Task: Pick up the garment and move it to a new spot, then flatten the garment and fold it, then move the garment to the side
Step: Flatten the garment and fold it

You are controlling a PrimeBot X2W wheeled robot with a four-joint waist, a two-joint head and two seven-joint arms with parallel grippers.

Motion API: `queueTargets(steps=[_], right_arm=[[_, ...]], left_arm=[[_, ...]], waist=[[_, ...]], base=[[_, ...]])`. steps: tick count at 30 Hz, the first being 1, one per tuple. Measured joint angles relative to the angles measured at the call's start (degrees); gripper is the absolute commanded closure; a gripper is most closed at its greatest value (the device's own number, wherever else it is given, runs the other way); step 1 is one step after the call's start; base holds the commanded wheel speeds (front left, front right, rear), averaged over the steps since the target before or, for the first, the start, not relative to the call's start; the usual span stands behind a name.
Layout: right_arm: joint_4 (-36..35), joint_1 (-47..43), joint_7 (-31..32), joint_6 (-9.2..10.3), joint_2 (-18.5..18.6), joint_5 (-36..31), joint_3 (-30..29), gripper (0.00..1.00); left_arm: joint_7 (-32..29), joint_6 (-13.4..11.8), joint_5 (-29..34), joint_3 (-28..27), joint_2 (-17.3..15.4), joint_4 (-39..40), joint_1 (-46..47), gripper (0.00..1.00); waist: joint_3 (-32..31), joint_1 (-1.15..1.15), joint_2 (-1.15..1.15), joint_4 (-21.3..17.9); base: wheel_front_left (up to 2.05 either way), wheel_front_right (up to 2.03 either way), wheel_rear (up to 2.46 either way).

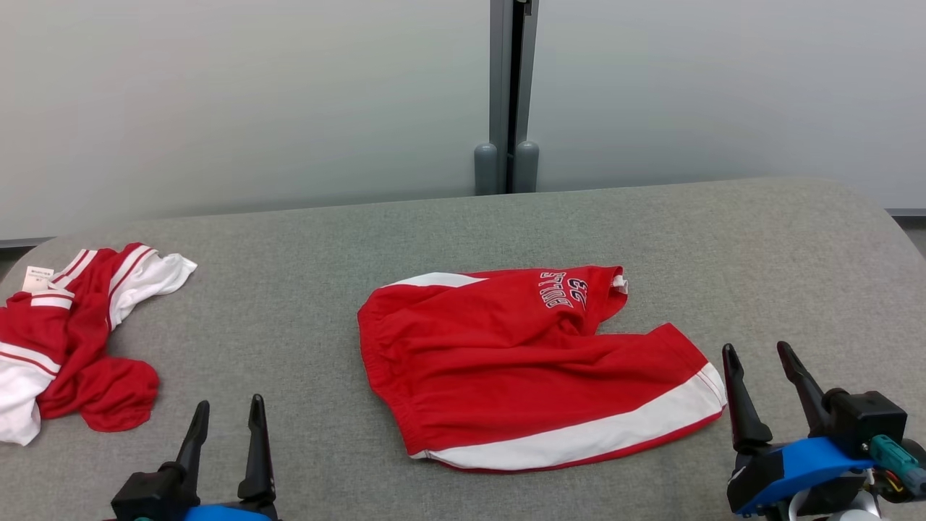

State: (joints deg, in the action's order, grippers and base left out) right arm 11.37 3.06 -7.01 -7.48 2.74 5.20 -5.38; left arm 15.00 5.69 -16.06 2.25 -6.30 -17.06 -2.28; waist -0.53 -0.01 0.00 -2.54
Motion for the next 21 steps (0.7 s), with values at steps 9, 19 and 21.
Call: queueTargets(steps=[9, 19, 21], right_arm=[[-0.5, 0.2, 1.3, 0.0, 0.0, 0.0, 0.3, 0.0], [0.6, 1.4, 1.4, 0.0, 0.0, 0.5, 1.1, 0.0], [0.8, 1.6, 1.4, 0.0, 0.0, 0.5, 1.5, 0.0]], left_arm=[[-4.3, 1.3, 2.7, 9.0, -2.0, -1.0, 0.0, 0.0], [-7.4, 1.7, -3.8, 25.2, -2.6, -8.3, 3.9, 0.0], [-7.2, 1.7, -4.7, 26.5, -3.0, -10.2, 5.5, 0.0]], waist=[[1.1, 0.0, 0.0, -0.2], [3.2, 0.01, 0.0, -0.9], [3.6, 0.01, 0.0, -1.2]], base=[[0.0, 0.0, 0.0], [0.0, 0.0, 0.0], [0.0, 0.0, 0.0]])
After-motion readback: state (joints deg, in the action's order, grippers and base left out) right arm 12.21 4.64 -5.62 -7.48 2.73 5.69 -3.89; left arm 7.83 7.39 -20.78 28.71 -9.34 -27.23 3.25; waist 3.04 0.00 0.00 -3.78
